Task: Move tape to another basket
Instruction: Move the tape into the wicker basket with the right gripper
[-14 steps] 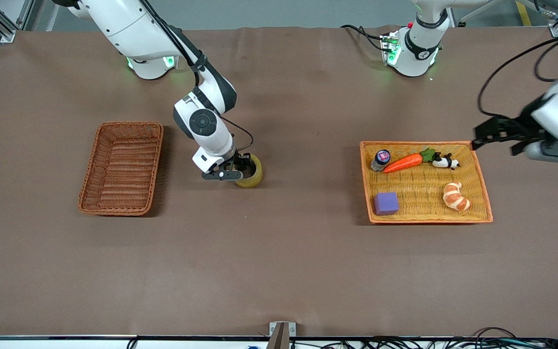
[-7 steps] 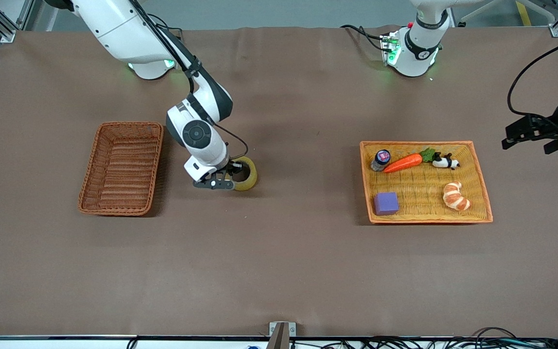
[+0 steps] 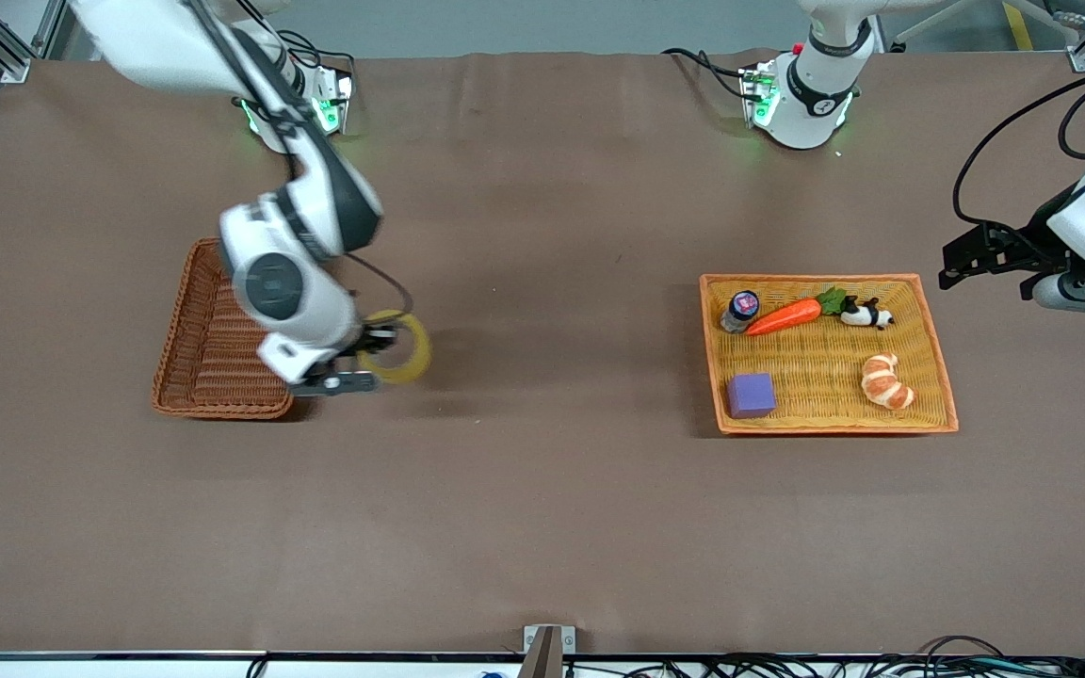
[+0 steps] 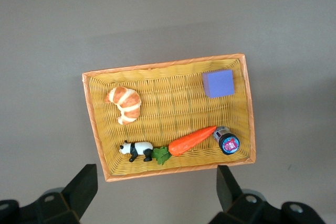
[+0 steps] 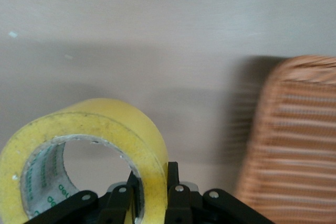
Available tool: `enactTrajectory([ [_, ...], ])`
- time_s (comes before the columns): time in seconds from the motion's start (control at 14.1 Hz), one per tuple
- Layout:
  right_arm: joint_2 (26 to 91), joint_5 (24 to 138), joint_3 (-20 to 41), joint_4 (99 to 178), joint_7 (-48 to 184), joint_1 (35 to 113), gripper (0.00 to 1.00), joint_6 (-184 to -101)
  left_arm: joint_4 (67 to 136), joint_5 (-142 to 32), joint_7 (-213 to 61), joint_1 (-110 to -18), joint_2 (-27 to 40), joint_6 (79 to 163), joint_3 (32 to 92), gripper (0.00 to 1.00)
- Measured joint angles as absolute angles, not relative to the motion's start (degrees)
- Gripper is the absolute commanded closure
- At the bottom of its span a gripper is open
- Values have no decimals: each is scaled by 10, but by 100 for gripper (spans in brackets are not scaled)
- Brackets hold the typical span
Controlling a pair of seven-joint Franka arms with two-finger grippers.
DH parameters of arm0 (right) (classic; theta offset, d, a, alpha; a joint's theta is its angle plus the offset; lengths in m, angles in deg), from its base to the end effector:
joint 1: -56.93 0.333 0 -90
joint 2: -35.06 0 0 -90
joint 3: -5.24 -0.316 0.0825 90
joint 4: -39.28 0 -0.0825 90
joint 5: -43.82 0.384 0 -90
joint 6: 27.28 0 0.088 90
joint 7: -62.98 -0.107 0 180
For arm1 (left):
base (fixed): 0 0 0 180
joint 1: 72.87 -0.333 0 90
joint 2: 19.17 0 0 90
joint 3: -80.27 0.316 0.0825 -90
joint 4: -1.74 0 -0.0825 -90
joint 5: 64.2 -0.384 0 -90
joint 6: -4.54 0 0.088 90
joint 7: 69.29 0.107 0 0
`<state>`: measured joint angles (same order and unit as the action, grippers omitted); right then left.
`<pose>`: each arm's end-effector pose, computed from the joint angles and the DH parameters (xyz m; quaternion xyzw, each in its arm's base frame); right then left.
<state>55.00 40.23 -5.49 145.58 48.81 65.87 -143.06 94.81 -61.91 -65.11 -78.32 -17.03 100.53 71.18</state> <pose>0.5786 0.1965 0.3236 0.9943 0.0612 -0.0855 0.0205 0.5722 -0.0387 0.5876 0.9975 -0.0662 0.0071 0.0228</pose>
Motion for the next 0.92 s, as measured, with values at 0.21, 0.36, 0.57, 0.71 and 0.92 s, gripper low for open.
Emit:
enactTrajectory([
  [0.21, 521, 402, -6, 1465, 616, 632, 100, -1392, 952, -627, -667, -793, -177, 1005, 685, 0],
  [0.36, 517, 402, 30, 1484, 669, 632, 100, -1393, 956, -629, -682, -761, -181, 1005, 702, 0],
  [0.57, 518, 402, 66, 1547, 709, 630, 100, -1449, 960, -630, -687, -728, -183, 1005, 736, 0],
  [0.71, 520, 402, 96, 1598, 743, 630, 100, -1507, 961, -630, -687, -728, -183, 1005, 739, 0],
  [0.92, 520, 402, 129, 1626, 792, 628, 97, -1548, 962, -630, -690, -730, -183, 1005, 741, 0],
])
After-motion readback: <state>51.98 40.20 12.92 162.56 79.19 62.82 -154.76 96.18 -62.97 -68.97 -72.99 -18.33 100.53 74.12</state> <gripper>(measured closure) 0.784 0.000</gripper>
